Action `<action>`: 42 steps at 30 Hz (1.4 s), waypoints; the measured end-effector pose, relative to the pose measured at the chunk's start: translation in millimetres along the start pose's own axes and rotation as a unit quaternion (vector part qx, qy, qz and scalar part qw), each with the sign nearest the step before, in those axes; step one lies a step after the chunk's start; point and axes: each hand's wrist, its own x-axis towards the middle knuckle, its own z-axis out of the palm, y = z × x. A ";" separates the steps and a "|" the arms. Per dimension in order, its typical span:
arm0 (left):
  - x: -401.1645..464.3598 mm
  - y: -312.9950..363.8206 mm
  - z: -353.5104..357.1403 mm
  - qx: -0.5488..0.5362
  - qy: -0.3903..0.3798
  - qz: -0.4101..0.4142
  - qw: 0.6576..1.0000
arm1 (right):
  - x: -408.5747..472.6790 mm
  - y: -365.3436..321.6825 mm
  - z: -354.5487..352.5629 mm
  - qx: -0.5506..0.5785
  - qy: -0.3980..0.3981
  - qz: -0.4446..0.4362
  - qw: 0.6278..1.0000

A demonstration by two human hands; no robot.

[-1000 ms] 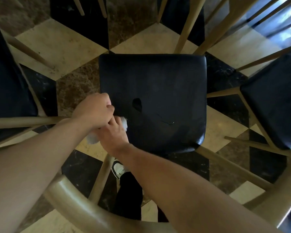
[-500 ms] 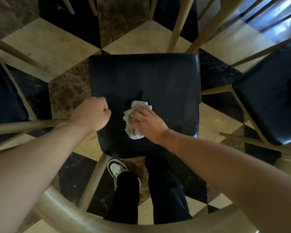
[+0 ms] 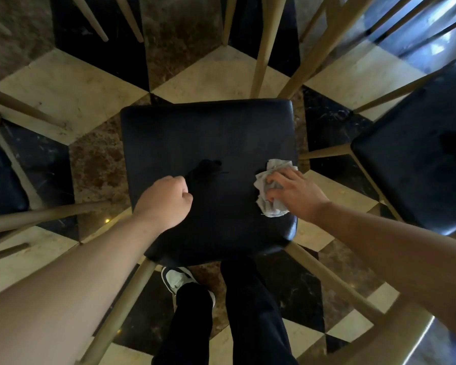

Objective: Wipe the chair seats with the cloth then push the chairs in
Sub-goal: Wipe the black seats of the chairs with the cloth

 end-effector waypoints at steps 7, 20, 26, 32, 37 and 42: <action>8.7 30.2 4.7 0.002 -0.006 0.011 1.000 | -10.3 50.7 3.8 0.065 -0.023 0.132 0.989; 16.6 40.4 8.8 -0.015 -0.001 -0.007 1.000 | 29.7 45.1 10.4 0.476 0.162 0.477 0.721; 13.9 8.9 5.3 0.011 0.011 -0.015 1.000 | 64.4 -22.1 0.6 0.449 0.216 0.530 0.686; 12.9 -13.5 -5.5 0.026 0.023 -0.035 0.999 | 123.2 -133.4 -28.8 0.448 0.131 0.303 0.831; 9.7 -30.7 -22.4 0.013 0.049 -0.029 0.998 | 136.7 -153.1 -38.1 0.487 0.087 0.252 0.832; 8.8 -36.1 -28.8 0.005 0.045 -0.039 0.998 | 95.2 -78.7 -34.5 0.409 0.193 0.276 0.848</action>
